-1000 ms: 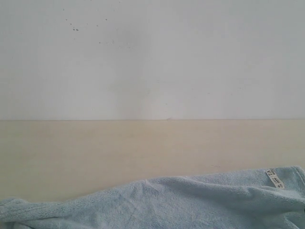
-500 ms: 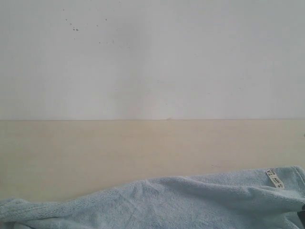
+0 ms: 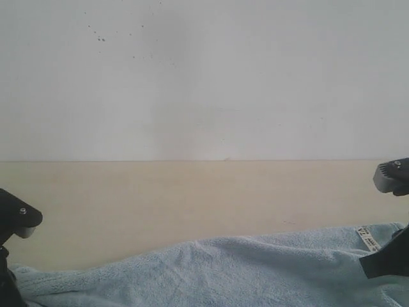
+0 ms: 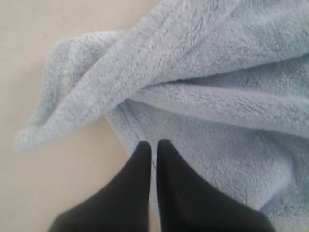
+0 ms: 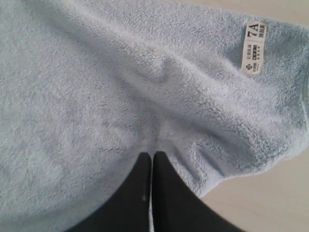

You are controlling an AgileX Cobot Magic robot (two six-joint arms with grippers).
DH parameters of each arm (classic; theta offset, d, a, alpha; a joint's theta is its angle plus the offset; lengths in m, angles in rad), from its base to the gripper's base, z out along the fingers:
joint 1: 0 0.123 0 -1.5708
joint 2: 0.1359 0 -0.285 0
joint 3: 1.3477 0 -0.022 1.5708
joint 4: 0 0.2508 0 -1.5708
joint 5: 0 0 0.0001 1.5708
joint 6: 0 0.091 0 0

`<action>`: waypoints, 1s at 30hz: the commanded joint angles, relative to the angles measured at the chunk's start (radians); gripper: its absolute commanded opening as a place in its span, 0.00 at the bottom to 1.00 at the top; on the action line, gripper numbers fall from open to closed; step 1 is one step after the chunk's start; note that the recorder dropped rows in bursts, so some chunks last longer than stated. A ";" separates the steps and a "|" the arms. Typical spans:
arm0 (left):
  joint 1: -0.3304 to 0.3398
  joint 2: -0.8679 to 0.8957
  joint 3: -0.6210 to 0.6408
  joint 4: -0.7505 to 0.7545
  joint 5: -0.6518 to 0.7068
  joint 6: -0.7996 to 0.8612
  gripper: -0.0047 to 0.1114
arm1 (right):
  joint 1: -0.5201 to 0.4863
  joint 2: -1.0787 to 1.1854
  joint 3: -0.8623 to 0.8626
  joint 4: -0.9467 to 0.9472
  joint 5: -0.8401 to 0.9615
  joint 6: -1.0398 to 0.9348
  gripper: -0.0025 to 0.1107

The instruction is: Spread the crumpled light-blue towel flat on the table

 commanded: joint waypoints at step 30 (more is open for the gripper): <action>0.003 0.181 -0.106 0.079 -0.084 -0.085 0.08 | -0.172 0.681 -0.471 0.005 -0.094 -0.021 0.06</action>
